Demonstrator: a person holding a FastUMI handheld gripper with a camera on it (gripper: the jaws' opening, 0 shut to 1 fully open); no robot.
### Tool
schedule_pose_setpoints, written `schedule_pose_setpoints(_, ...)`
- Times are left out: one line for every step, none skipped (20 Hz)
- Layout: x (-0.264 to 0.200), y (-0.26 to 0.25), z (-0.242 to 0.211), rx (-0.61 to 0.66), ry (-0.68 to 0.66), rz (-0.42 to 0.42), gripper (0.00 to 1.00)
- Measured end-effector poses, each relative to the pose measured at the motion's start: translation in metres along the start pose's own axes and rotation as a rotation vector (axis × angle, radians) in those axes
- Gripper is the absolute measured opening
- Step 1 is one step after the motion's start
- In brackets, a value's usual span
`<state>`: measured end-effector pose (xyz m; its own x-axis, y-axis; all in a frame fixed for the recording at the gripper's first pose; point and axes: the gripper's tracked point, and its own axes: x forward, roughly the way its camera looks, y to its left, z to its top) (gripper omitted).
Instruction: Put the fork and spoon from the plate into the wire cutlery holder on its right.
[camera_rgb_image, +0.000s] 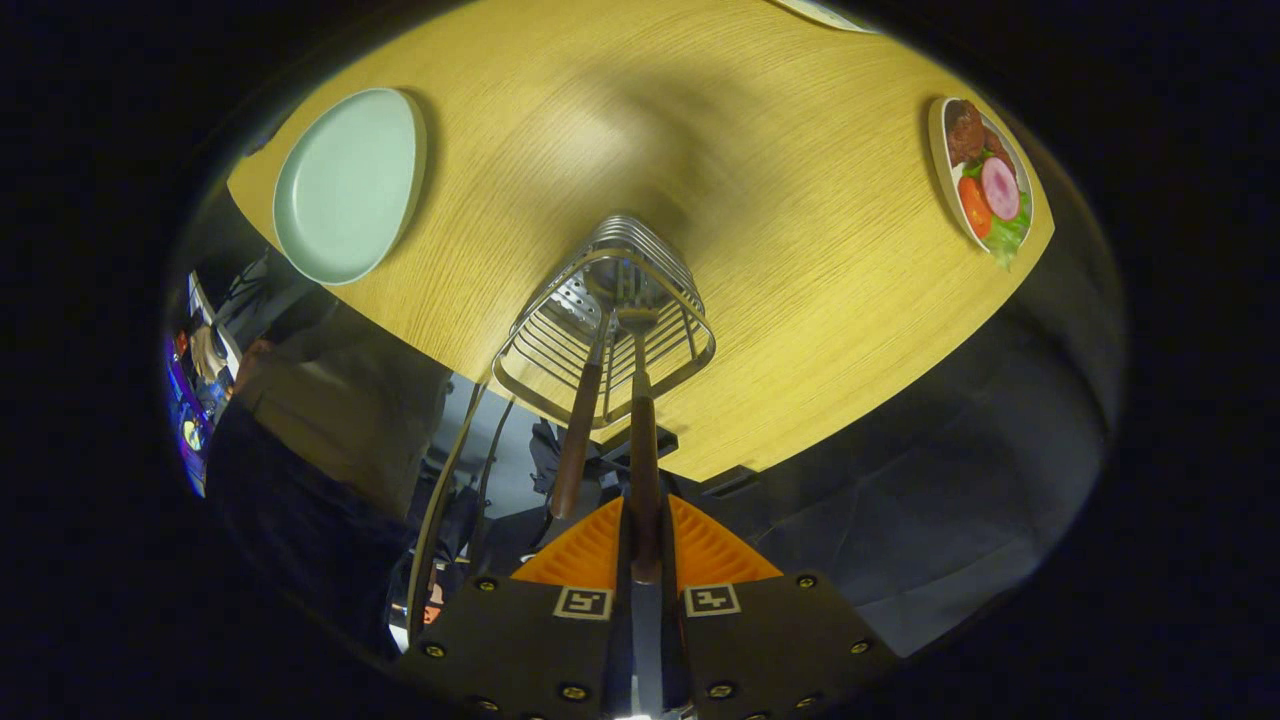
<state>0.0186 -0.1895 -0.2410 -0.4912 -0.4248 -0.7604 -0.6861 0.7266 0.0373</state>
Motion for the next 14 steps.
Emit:
schedule_pose_setpoints(0.002, 0.002, -0.003, 0.007, -0.028, 0.011, 0.13)
schedule_pose_setpoints(0.002, 0.002, -0.007, 0.015, -0.046, 0.017, 0.24)
schedule_pose_setpoints(0.0, 0.001, -0.01, 0.027, -0.066, 0.023, 0.45)
schedule_pose_setpoints(-0.002, -0.002, -0.013, 0.044, -0.092, 0.024, 0.44)
schedule_pose_setpoints(-0.005, -0.005, -0.015, 0.068, -0.125, 0.019, 0.44)
schedule_pose_setpoints(-0.01, -0.007, -0.016, 0.1, -0.175, 0.017, 0.44)
schedule_pose_setpoints(-0.018, -0.006, -0.013, 0.136, -0.246, 0.022, 0.45)
schedule_pose_setpoints(-0.027, -0.003, -0.01, 0.169, -0.331, 0.036, 0.45)
schedule_pose_setpoints(-0.038, 0.0, -0.009, 0.2, -0.417, 0.042, 0.44)
schedule_pose_setpoints(-0.049, 0.004, -0.007, 0.229, -0.507, 0.035, 0.45)
schedule_pose_setpoints(-0.059, 0.006, -0.005, 0.261, -0.607, 0.011, 0.45)
schedule_pose_setpoints(-0.071, 0.01, -0.002, 0.291, -0.716, -0.014, 0.45)
schedule_pose_setpoints(-0.083, 0.015, -0.003, 0.323, -0.814, -0.037, 0.45)
schedule_pose_setpoints(-0.097, 0.024, -0.002, 0.35, -0.904, -0.044, 0.44)
